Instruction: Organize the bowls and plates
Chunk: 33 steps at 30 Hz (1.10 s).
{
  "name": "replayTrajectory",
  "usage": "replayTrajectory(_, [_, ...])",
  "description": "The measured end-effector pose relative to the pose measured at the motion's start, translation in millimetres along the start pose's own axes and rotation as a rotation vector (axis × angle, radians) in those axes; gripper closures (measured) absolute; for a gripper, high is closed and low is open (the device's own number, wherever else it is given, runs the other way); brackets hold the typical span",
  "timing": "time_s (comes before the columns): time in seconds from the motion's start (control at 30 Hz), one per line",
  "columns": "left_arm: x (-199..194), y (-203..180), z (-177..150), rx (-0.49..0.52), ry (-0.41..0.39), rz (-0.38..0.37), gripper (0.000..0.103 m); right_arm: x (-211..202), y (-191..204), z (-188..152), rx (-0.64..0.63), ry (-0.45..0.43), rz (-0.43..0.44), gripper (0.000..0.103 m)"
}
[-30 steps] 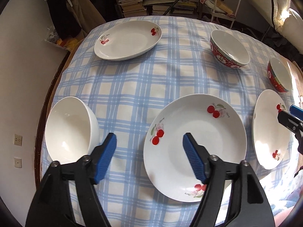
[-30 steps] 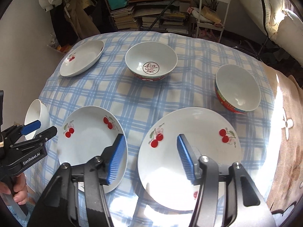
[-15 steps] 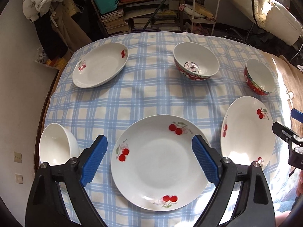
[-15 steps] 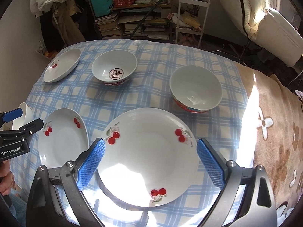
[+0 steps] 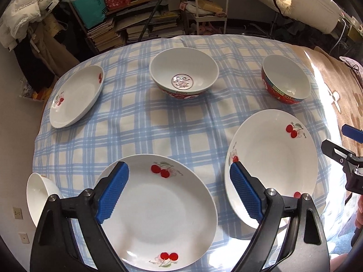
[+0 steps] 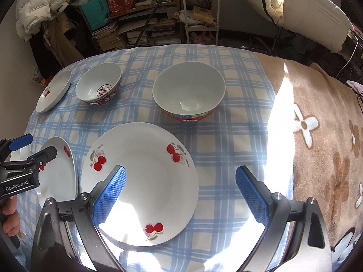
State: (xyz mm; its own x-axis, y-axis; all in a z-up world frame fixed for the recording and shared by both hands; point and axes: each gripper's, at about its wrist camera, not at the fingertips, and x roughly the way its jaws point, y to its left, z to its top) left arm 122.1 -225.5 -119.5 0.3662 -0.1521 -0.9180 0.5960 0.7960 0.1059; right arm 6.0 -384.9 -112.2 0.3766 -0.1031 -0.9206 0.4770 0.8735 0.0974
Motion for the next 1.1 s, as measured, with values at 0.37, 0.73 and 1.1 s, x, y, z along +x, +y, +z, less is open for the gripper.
replayTrajectory(0.37, [35.3,-24.4,1.4,0.055,0.046,-0.057,0.013,15.8,-22.2,-8.3,0.062,0.061,0.084,0.01])
replayTrajectory(0.73, [56.4,-39.1,9.6,0.091,0.111,-0.139,0.057,47.8,-25.0,-19.7,0.097,0.182,0.128,0.042])
replayTrajectory(1.1, [81.4,-36.4,9.5,-0.013,0.204,-0.247,0.085,63.2,-24.5,-20.0,0.099,0.219,0.135,0.088])
